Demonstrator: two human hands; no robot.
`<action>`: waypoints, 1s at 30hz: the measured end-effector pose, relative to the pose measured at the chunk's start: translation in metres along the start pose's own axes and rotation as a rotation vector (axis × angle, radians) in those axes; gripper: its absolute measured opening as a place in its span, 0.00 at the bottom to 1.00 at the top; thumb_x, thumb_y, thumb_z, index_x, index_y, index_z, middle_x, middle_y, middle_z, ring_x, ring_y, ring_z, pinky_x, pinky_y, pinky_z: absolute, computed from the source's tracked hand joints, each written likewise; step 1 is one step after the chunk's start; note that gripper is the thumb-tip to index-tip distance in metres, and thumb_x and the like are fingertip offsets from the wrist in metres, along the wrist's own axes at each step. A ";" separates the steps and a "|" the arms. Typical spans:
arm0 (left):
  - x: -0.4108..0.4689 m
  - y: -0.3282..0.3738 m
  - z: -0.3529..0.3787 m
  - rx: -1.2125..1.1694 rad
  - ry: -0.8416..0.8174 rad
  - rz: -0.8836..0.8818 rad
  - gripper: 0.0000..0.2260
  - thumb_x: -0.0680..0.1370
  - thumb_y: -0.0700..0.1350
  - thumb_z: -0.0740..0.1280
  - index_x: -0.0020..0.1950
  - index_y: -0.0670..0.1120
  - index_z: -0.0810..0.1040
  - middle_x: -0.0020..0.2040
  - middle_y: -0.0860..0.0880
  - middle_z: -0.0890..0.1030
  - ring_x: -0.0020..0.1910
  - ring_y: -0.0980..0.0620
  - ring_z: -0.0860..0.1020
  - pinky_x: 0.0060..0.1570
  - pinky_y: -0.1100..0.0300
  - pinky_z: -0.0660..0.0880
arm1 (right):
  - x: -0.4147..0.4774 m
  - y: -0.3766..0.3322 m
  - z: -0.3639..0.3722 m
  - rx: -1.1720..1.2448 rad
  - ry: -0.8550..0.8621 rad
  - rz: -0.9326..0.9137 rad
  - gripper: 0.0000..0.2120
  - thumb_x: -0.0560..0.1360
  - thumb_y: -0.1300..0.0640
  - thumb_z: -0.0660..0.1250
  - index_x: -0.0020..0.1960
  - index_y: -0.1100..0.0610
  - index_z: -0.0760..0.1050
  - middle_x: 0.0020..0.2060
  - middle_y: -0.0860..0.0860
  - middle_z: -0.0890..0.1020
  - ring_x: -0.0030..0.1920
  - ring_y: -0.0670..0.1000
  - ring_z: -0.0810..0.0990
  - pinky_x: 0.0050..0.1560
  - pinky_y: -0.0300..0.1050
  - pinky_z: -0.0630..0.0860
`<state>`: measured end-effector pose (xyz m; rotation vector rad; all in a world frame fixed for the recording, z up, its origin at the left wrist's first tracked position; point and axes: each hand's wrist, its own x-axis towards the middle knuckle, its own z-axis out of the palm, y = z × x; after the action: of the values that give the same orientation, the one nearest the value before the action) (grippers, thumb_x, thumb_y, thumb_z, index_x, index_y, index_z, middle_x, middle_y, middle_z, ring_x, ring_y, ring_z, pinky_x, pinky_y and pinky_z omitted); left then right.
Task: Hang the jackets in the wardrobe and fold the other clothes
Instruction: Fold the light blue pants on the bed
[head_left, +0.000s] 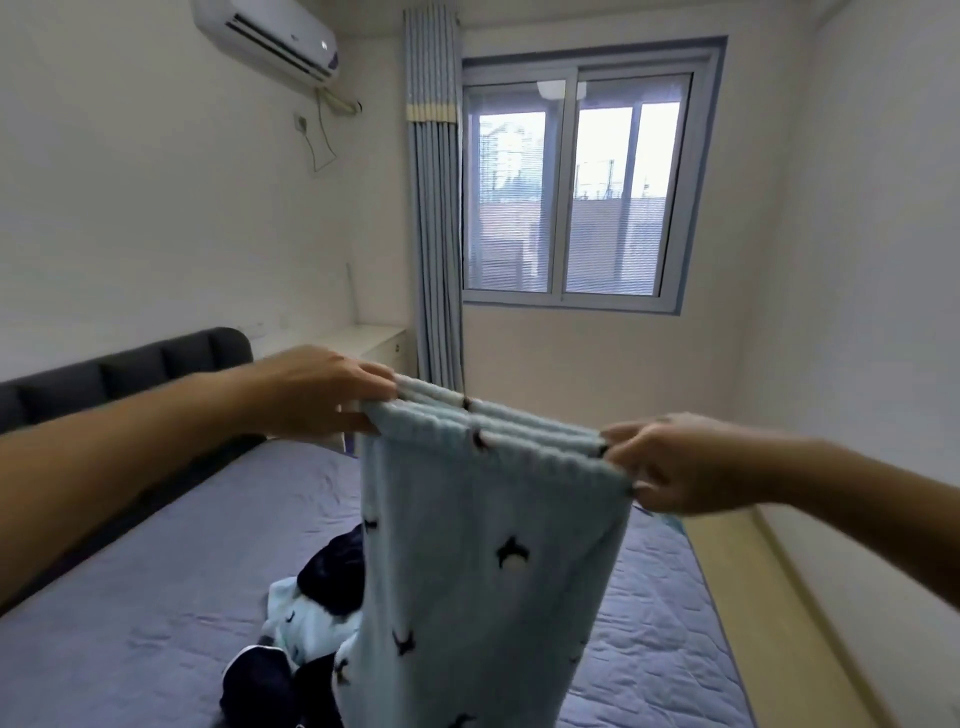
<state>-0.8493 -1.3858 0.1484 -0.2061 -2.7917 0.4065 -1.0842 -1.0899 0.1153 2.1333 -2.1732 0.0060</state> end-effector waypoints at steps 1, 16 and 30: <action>-0.003 -0.011 -0.005 0.002 0.021 -0.057 0.09 0.75 0.50 0.70 0.53 0.50 0.80 0.52 0.54 0.81 0.44 0.51 0.81 0.39 0.62 0.72 | -0.002 0.009 -0.011 0.052 0.034 0.045 0.13 0.76 0.55 0.65 0.59 0.42 0.76 0.51 0.33 0.73 0.35 0.40 0.74 0.40 0.34 0.74; 0.086 -0.040 -0.167 0.354 0.560 0.096 0.19 0.77 0.60 0.58 0.44 0.45 0.76 0.39 0.48 0.78 0.36 0.52 0.71 0.40 0.59 0.69 | 0.047 0.018 -0.189 0.207 0.743 -0.017 0.10 0.77 0.65 0.62 0.38 0.58 0.71 0.35 0.51 0.73 0.34 0.42 0.73 0.35 0.34 0.72; 0.085 -0.033 -0.136 0.199 0.285 0.043 0.08 0.74 0.53 0.67 0.42 0.53 0.69 0.38 0.55 0.72 0.34 0.52 0.73 0.34 0.56 0.72 | 0.046 0.011 -0.166 -0.138 0.457 0.037 0.05 0.74 0.63 0.67 0.40 0.64 0.75 0.37 0.57 0.78 0.36 0.54 0.77 0.38 0.43 0.79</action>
<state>-0.8887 -1.3666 0.3059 -0.2561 -2.4535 0.6096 -1.0851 -1.1238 0.2850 1.8002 -1.8852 0.3049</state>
